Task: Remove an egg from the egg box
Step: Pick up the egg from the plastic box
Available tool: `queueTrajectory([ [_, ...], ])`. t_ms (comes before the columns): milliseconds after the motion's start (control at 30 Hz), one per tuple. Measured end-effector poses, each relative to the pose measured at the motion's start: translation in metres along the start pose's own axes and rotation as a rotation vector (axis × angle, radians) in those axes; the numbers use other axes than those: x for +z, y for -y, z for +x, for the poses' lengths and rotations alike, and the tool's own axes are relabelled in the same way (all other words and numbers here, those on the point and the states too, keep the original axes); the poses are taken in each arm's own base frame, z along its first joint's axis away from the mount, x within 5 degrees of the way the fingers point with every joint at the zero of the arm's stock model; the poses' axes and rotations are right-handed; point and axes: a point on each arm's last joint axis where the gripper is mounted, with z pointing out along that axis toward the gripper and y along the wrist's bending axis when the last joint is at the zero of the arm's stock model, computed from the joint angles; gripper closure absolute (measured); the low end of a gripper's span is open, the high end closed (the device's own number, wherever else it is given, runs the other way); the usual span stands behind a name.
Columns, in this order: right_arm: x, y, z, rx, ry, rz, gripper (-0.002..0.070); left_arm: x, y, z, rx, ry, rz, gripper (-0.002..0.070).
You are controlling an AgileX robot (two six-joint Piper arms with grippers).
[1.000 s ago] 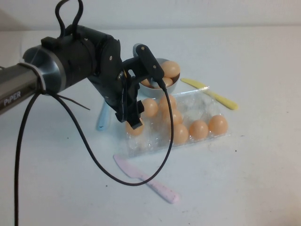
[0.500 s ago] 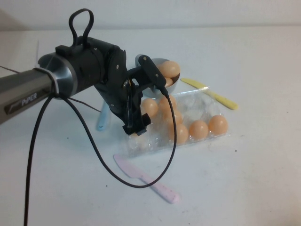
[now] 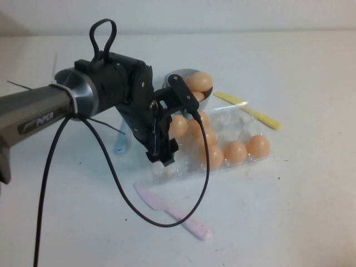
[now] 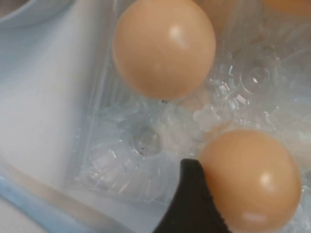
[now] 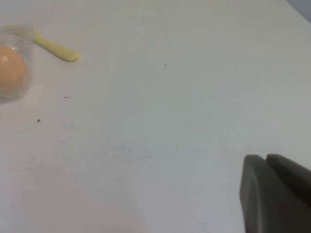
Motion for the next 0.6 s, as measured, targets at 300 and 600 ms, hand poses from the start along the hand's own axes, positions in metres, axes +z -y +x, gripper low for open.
queueTrajectory([
  [300, 0.000, 0.000, 0.000, 0.000, 0.000, 0.000, 0.0692, 0.000, 0.000, 0.000, 0.005, 0.000, 0.000, 0.0340],
  [600, 0.000, 0.000, 0.000, 0.000, 0.000, 0.000, 0.0693, -0.017, -0.002, -0.002, 0.009, 0.029, -0.026, 0.0340],
])
